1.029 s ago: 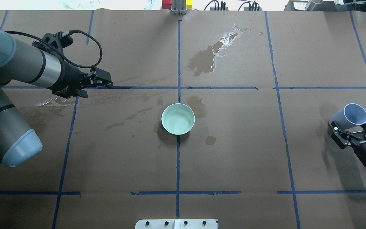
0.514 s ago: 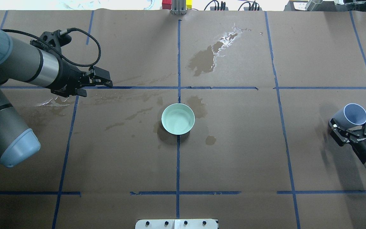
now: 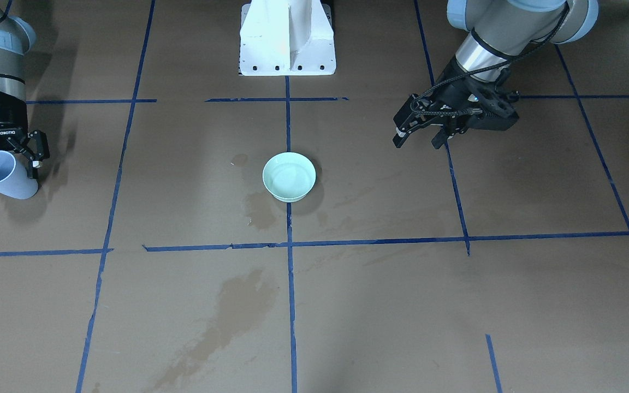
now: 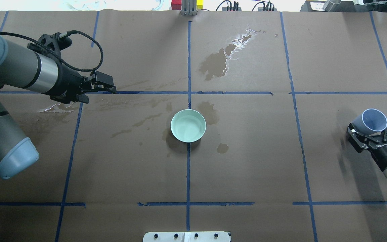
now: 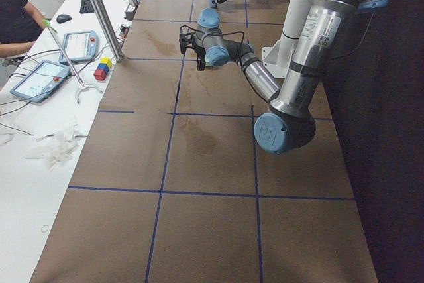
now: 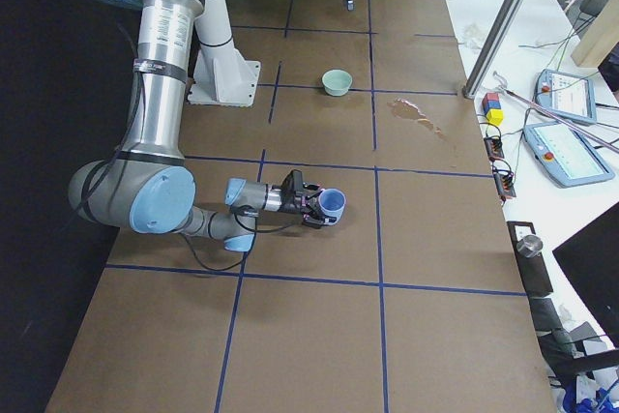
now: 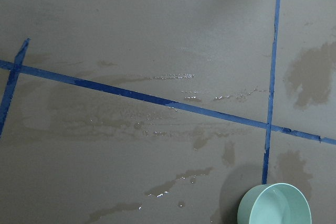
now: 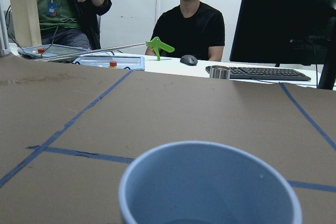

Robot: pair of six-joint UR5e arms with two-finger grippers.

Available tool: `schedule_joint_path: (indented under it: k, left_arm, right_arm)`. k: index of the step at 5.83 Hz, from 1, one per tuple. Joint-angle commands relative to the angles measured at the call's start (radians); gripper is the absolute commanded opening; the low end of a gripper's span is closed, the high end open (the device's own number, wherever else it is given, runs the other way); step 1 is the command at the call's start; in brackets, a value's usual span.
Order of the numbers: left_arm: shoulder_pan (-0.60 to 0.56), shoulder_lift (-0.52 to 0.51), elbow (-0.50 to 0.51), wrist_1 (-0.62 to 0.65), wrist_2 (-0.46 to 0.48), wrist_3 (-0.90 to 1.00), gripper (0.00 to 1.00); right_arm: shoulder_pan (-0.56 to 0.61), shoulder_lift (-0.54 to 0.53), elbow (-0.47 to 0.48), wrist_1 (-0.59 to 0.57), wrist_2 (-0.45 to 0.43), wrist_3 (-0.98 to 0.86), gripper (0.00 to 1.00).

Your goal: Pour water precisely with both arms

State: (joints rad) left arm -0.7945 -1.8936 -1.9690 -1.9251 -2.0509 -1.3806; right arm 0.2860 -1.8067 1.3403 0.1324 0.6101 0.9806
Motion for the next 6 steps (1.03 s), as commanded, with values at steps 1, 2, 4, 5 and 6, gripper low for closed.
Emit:
schedule_joint_path:
  k: [1,2,4,5,6]
  left_arm:
    - [0.0,0.001,-0.001,0.0,0.0,0.0,1.0]
    - [0.0,0.001,0.001,0.0,0.0,0.0,1.0]
    - [0.0,0.002,0.001,0.0,0.0,0.0,1.0]
    - [0.0,0.013,0.001,0.0,0.0,0.0,1.0]
    - [0.0,0.014,0.001,0.0,0.0,0.0,1.0]
  right_arm:
    - [0.013,0.015,-0.001,0.001,0.0,-0.002,0.47]
    - [0.028,0.018,0.011,0.0,-0.001,-0.026,0.32]
    - [0.065,0.095,0.069,-0.013,0.002,-0.214,0.25]
    - [0.073,0.121,0.154,-0.069,0.066,-0.253,0.14]
    - [0.068,0.136,0.251,-0.173,0.129,-0.27,0.14]
